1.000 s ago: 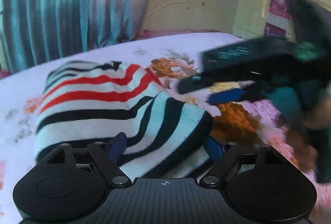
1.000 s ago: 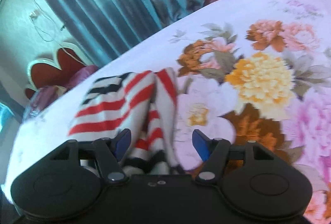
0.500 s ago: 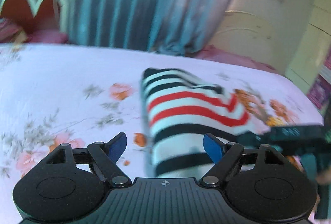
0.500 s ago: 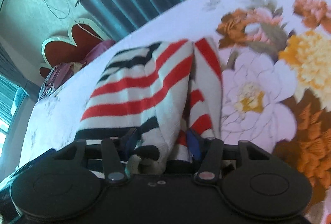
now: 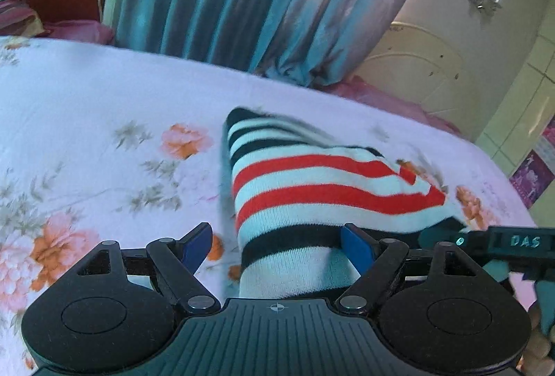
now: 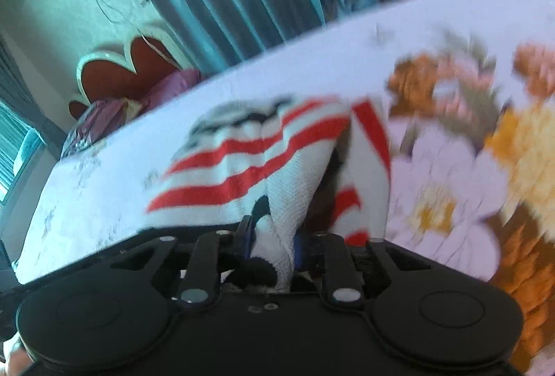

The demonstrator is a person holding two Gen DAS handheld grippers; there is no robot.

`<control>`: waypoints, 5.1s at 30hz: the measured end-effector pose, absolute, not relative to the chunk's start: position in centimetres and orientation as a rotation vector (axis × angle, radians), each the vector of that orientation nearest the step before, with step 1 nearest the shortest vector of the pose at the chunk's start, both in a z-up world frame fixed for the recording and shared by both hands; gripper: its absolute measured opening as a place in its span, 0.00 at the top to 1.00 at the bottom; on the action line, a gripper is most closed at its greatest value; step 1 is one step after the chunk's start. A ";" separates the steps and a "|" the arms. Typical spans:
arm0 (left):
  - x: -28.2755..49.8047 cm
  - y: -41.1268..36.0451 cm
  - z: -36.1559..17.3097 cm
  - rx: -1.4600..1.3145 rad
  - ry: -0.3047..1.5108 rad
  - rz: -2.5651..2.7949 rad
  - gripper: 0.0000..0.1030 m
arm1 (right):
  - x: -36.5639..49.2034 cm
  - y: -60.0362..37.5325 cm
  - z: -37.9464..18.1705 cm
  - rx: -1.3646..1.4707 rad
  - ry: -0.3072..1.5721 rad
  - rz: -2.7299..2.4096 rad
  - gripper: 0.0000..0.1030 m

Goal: Fold small clothes

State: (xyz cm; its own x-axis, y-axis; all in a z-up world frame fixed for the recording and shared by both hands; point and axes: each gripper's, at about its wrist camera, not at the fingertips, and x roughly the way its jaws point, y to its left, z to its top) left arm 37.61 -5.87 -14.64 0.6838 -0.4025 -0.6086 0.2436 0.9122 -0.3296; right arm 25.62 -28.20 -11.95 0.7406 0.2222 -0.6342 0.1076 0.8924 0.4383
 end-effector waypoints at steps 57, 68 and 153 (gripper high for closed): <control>46.3 -12.9 -15.0 -0.042 0.758 -0.383 0.22 | 32.8 -30.4 -12.3 0.418 0.731 -0.204 0.74; 47.6 -12.1 -18.0 -0.090 0.809 -0.349 0.22 | 33.5 -30.8 -15.3 0.275 0.723 -0.257 0.74; 36.2 -7.5 -13.9 0.002 0.808 -0.467 0.22 | 21.0 -26.1 -9.6 0.314 0.681 -0.257 0.57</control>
